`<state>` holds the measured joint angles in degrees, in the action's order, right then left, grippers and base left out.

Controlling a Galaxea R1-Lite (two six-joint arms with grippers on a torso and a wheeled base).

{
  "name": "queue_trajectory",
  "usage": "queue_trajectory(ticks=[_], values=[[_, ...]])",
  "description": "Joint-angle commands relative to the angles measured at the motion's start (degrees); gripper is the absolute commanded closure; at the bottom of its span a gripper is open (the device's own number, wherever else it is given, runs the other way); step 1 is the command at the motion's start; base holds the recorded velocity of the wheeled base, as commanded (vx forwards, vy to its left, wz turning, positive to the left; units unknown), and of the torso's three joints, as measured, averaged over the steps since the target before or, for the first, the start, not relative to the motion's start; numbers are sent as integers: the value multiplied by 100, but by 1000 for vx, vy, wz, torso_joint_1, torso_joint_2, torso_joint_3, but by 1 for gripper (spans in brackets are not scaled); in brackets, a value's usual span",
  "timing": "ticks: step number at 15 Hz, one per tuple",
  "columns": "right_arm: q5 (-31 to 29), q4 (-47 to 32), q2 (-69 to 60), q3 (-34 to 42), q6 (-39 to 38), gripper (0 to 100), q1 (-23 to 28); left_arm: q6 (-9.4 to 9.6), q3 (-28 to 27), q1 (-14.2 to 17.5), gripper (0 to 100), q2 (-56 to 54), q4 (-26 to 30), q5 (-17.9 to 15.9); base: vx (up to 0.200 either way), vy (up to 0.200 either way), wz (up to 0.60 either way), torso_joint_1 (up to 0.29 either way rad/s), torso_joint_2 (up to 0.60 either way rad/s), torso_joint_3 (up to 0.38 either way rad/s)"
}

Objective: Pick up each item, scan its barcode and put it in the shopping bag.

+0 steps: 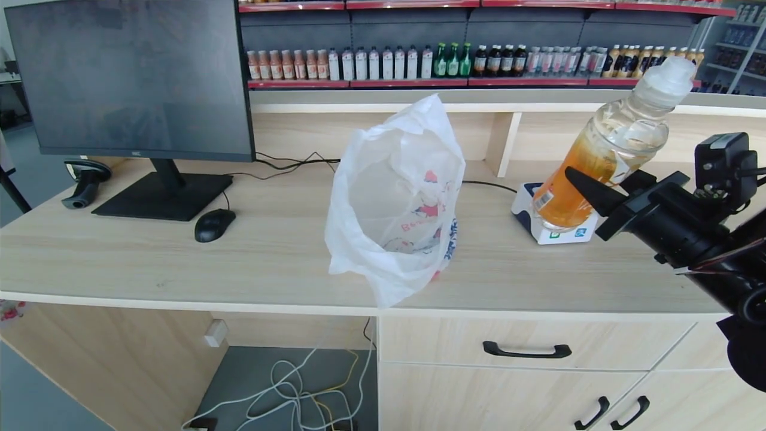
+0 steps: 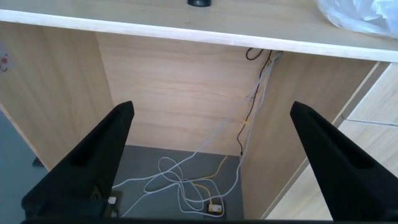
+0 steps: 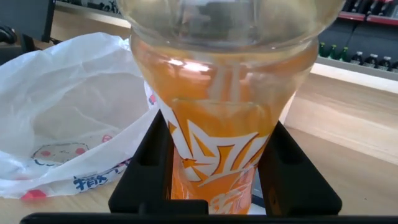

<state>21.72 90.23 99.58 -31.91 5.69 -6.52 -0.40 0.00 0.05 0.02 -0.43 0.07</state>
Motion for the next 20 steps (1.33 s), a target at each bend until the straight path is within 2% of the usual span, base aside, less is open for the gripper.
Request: queue_trajectory(ticks=[1, 2, 7, 10, 12, 13, 18, 20], values=[[-1, -23, 26, -8, 2, 100, -7, -4, 0, -5, 0, 6, -1, 1, 0, 0, 0, 0, 0, 0], [-1, -23, 43, -17, 11, 100, 2, -4, 0, 4, 0, -2, -1, 1, 0, 0, 0, 0, 0, 0], [-10, -23, 26, -52, 11, 100, 2, 5, 0, 4, 0, -2, -1, 1, 0, 0, 600, 1, 2, 4], [-10, -23, -97, 19, 46, 100, -7, 5, 0, -5, 0, -2, -1, 1, 0, 0, 0, 0, 0, 0], [-1, -23, -44, -52, -95, 100, -253, 5, 0, -5, 0, -2, -1, 1, 0, 0, 0, 0, 0, 0], [-1, -23, -9, -104, -437, 100, -526, 14, 0, 4, 0, 6, -1, 1, 0, 0, 0, 0, 0, 0], [7, -23, 738, -1229, -1149, 100, -1106, 5, 0, 4, 0, -2, -1, 1, 0, 0, 0, 0, 0, 0], [60, -23, 1037, -1563, -1343, 100, -1150, 14, 0, 4, 0, -2, -1, 1, 0, 0, 0, 0, 0, 0]])
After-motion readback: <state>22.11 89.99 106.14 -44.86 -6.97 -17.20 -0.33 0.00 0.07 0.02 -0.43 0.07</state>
